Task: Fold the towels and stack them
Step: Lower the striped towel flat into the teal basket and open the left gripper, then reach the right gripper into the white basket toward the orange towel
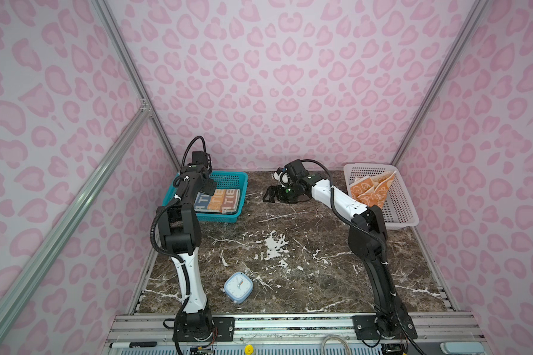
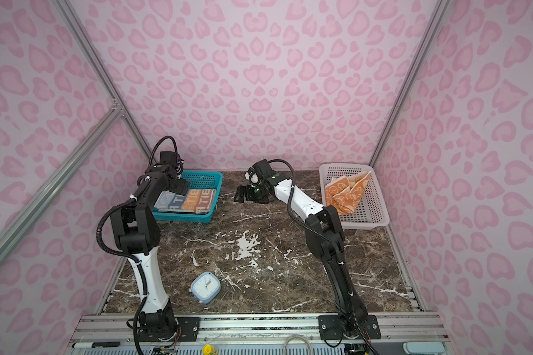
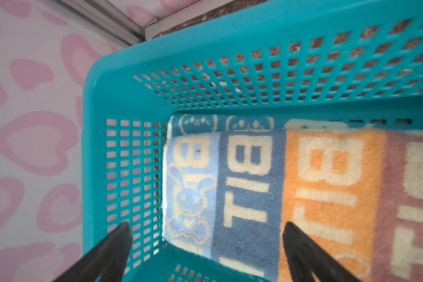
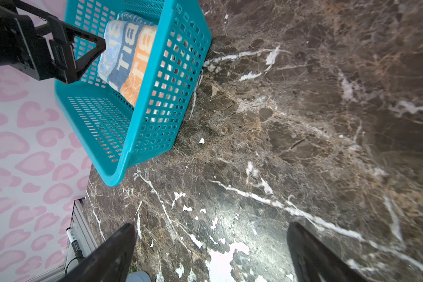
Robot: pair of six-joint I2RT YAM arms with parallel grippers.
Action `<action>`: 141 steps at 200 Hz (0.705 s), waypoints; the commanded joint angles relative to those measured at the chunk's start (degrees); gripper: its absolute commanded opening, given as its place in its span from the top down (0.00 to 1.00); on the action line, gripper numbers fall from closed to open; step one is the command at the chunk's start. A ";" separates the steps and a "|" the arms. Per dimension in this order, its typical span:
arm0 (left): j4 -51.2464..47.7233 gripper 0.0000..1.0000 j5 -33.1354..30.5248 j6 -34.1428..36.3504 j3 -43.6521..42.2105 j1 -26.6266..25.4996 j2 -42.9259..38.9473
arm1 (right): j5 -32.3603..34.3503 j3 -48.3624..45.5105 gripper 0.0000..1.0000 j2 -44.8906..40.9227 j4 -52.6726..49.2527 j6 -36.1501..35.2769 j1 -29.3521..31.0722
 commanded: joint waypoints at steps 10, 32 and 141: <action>1.26 0.02 1.35 -0.20 0.43 -1.02 -2.46 | 0.49 -1.06 0.02 -0.11 1.29 -0.61 -0.06; 1.63 0.02 2.24 -0.36 0.43 -2.15 -3.07 | 0.83 -1.97 0.02 -2.18 1.45 -0.77 -0.35; 1.80 0.02 2.63 -0.38 1.52 -7.51 -4.74 | 1.64 -9.75 0.02 -7.45 4.22 -0.82 -2.59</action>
